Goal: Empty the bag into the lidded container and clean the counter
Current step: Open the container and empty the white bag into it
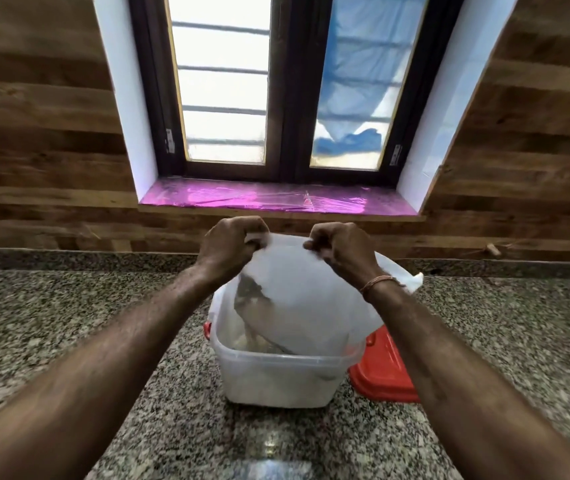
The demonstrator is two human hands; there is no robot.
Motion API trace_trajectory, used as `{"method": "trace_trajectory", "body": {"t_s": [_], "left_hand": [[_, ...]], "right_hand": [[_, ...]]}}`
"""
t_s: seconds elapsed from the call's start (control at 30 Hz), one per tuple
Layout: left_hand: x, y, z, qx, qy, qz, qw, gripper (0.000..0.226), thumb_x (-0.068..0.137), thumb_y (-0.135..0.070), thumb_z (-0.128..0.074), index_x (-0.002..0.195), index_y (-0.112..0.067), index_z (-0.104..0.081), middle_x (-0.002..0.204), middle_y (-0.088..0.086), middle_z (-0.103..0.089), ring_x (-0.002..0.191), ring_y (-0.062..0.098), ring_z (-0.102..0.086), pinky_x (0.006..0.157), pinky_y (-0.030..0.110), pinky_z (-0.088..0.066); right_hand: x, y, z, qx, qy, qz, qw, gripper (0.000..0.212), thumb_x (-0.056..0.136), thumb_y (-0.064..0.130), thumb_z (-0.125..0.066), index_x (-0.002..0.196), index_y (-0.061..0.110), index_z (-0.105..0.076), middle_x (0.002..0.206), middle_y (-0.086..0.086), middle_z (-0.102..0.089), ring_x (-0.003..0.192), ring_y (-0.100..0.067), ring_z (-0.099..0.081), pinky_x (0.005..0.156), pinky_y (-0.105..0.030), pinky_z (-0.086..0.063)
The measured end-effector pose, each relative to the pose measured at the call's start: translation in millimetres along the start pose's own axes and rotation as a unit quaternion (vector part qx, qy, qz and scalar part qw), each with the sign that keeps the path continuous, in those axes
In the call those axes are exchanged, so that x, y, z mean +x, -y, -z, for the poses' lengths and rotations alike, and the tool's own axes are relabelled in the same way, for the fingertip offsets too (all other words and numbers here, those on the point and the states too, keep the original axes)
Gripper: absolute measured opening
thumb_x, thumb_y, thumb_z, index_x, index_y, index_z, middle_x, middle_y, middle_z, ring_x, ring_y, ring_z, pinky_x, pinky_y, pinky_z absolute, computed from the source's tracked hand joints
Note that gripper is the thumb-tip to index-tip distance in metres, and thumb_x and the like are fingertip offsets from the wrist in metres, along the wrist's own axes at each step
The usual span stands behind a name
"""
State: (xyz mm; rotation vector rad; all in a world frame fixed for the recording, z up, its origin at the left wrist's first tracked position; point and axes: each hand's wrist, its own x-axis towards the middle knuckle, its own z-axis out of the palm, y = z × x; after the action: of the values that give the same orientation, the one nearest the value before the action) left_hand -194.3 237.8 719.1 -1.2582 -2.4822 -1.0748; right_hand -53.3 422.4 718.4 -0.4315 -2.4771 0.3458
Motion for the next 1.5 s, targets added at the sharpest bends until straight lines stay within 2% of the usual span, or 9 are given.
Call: {"method": "trace_trajectory", "body": {"t_s": [0.13,0.33,0.53,0.73,0.87,0.97,1.17,1.4,1.5], "left_hand": [[0.0,7.5,-0.4,0.093,-0.057,-0.122,0.986,0.087,0.086,-0.028,-0.076,0.161,-0.02,-0.031,0.167,0.002,-0.025,0.147,0.031,-0.041,0.113,0.043,-0.036],[2.1,5.9,0.5,0.111,-0.012,-0.149,0.982,0.082,0.093,-0.036,-0.071,0.162,-0.024,-0.029,0.167,-0.002,-0.025,0.145,0.025,-0.045,0.113,0.04,-0.037],[-6.7,21.8,1.4,-0.093,0.039,0.008,0.995,0.074,0.089,-0.038,-0.076,0.154,-0.033,-0.042,0.15,-0.004,-0.055,0.128,0.016,-0.06,0.104,0.041,-0.051],[-19.3,19.4,0.2,-0.365,0.084,0.096,0.922,0.043,0.091,-0.031,-0.076,0.13,-0.02,-0.062,0.112,-0.003,-0.073,0.1,0.017,-0.071,0.07,0.018,-0.056],[-17.6,15.7,5.2,-0.391,0.075,0.111,0.911,0.072,0.083,-0.053,-0.078,0.144,-0.032,-0.048,0.14,-0.002,-0.062,0.12,0.017,-0.065,0.097,0.04,-0.057],[-23.5,19.7,2.1,-0.401,0.133,0.105,0.9,0.066,0.082,-0.05,-0.078,0.139,-0.027,-0.055,0.129,0.001,-0.07,0.113,0.021,-0.071,0.097,0.05,-0.058],[-32.8,20.1,-4.5,-0.428,0.06,0.114,0.895,0.051,0.089,-0.026,-0.078,0.136,-0.027,-0.056,0.115,0.0,-0.074,0.099,0.016,-0.075,0.07,0.027,-0.061],[-32.0,23.7,-14.4,-0.472,0.085,0.144,0.866,0.041,0.08,-0.016,-0.086,0.117,-0.008,-0.071,0.109,0.011,-0.078,0.1,0.027,-0.076,0.086,0.044,-0.062],[-31.6,24.9,-18.4,-0.518,0.055,0.168,0.837,0.028,0.075,-0.013,-0.086,0.098,-0.002,-0.075,0.098,0.015,-0.079,0.084,0.026,-0.077,0.075,0.038,-0.062]], "right_hand": [[8.3,-10.8,15.5,0.045,0.012,-0.023,0.999,0.009,0.084,0.019,-0.084,0.079,0.019,-0.077,0.079,0.014,-0.077,0.078,-0.004,-0.072,0.067,-0.026,-0.057],[6.2,-12.1,11.3,0.045,0.045,0.003,0.998,0.013,0.085,0.02,-0.084,0.077,0.019,-0.074,0.072,0.019,-0.07,0.073,0.001,-0.069,0.07,-0.034,-0.062],[6.2,-16.5,13.8,0.061,0.043,0.011,0.997,0.016,0.084,0.023,-0.082,0.075,0.028,-0.069,0.078,0.01,-0.078,0.079,-0.009,-0.076,0.072,-0.043,-0.063],[21.9,-2.3,32.7,0.09,0.087,0.035,0.992,0.007,0.089,0.01,-0.078,0.083,0.011,-0.075,0.084,-0.003,-0.081,0.077,-0.018,-0.078,0.081,-0.042,-0.064],[25.6,3.9,35.6,0.054,0.04,0.053,0.996,0.015,0.092,0.011,-0.075,0.078,0.015,-0.073,0.085,-0.003,-0.081,0.08,-0.014,-0.078,0.082,-0.037,-0.064],[23.6,4.7,32.9,0.053,0.016,0.057,0.997,0.013,0.092,0.012,-0.075,0.079,0.013,-0.075,0.083,-0.002,-0.081,0.079,-0.011,-0.076,0.08,-0.033,-0.063],[24.8,6.4,31.0,0.027,-0.04,0.095,0.994,0.008,0.089,0.016,-0.079,0.081,0.015,-0.078,0.08,-0.001,-0.08,0.075,-0.012,-0.074,0.077,-0.02,-0.05],[14.2,-1.9,24.5,0.045,-0.014,0.064,0.997,0.004,0.087,0.016,-0.08,0.084,0.015,-0.079,0.083,-0.001,-0.081,0.08,-0.016,-0.076,0.081,-0.041,-0.064],[13.6,-7.6,35.4,0.007,-0.012,0.018,1.0,0.024,0.087,0.042,-0.079,0.086,0.019,-0.076,0.085,0.001,-0.079,0.081,-0.017,-0.07,0.087,-0.036,-0.052]]}}
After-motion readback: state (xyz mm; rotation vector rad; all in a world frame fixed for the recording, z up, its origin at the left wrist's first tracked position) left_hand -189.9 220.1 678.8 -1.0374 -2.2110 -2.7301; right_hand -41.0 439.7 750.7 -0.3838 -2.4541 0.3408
